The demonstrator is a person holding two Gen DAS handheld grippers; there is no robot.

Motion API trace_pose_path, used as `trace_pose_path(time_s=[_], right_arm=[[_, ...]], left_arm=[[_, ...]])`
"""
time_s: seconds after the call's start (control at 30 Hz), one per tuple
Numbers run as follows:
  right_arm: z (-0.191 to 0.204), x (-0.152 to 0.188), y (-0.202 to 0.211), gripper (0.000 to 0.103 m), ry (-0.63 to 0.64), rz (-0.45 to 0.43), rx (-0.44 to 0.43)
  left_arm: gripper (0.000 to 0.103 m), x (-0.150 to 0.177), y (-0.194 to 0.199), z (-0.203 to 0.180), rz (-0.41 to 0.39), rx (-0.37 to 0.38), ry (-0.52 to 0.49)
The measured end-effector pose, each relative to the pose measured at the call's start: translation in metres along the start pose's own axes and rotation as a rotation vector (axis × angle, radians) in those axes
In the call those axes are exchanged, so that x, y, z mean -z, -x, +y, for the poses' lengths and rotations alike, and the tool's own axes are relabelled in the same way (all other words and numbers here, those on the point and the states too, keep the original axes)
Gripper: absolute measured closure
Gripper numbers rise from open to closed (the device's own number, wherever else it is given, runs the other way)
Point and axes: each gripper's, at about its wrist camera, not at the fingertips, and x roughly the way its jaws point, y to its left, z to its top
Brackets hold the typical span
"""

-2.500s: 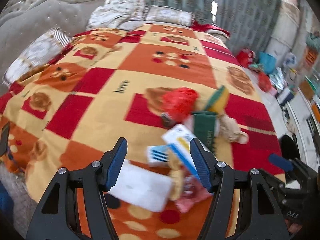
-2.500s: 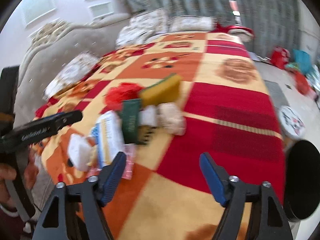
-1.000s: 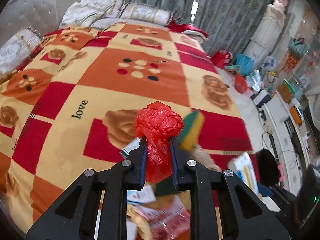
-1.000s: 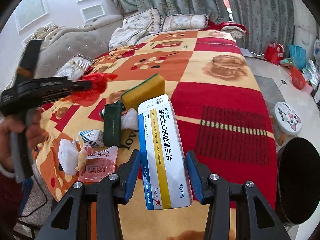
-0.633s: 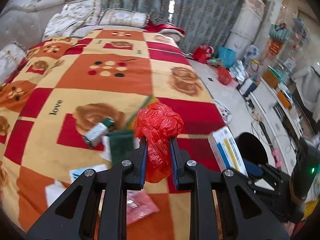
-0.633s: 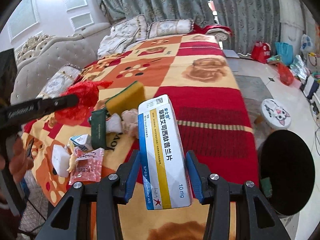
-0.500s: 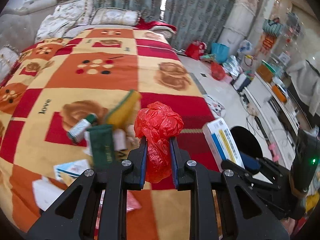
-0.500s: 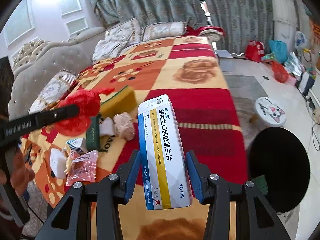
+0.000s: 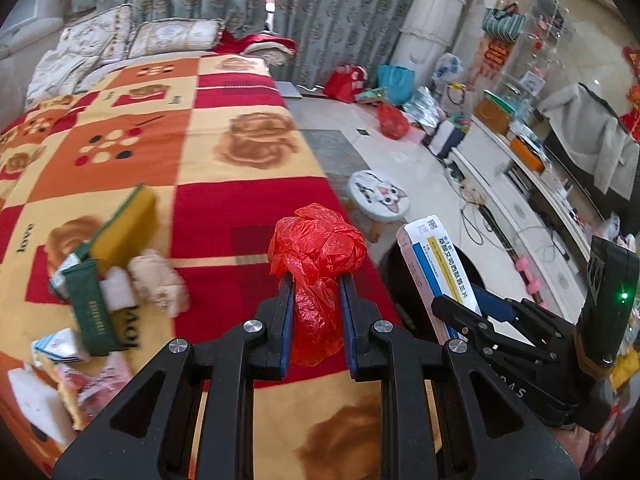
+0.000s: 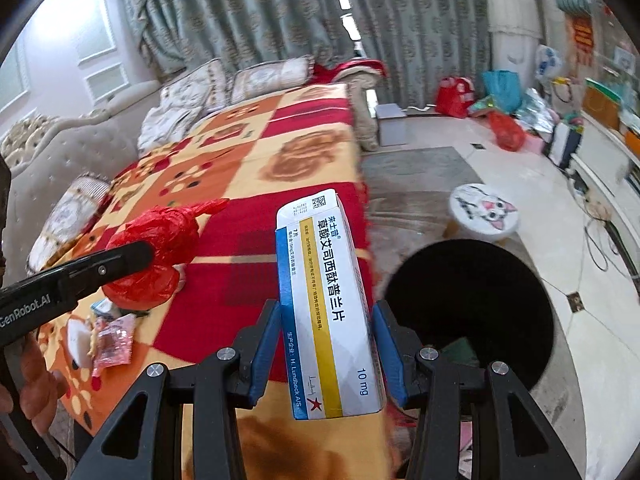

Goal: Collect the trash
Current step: 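Carry the bag and box to the black bin and release both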

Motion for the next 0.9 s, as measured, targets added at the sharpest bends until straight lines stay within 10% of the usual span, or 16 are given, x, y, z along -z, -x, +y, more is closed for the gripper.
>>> trace_pose_path(time_s=[0.9], right_arm=[[-0.131, 0.008, -0.017, 0.058, -0.218, 0.040, 0.130]], left_arm=[[0.085, -0.004, -0.106, -0.106, 0.137, 0.133, -0.084]])
